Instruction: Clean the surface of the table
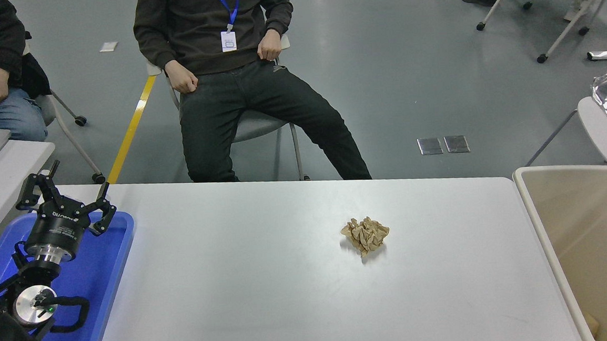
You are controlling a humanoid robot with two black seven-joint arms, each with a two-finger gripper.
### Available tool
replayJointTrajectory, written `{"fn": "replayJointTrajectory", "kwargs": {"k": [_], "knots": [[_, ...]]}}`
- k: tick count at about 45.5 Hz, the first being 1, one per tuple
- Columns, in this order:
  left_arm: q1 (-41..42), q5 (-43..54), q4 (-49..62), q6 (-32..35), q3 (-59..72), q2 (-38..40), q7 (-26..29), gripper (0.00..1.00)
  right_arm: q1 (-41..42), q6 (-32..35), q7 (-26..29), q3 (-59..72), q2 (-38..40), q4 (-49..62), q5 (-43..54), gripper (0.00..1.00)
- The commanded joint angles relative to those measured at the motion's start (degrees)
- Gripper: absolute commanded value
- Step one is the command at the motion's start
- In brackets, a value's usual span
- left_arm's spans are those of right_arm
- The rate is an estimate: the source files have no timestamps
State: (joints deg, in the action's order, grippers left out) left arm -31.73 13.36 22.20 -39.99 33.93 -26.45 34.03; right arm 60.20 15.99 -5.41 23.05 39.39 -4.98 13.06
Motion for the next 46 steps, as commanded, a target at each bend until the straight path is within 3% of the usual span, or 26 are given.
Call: {"fn": "replayJointTrajectory", "kwargs": {"k": [1, 46], "knots": [[0.0, 0.0, 0.0, 0.0, 0.0, 0.0, 0.0, 1.00, -3.4, -7.1, 8.0, -3.1, -1.1, 0.4, -0.3, 0.00], [0.0, 0.0, 0.0, 0.0, 0.0, 0.0, 0.1, 1.00, -24.2, -17.0, 8.0, -10.4, -13.0, 0.8, -0.4, 0.00]]}}
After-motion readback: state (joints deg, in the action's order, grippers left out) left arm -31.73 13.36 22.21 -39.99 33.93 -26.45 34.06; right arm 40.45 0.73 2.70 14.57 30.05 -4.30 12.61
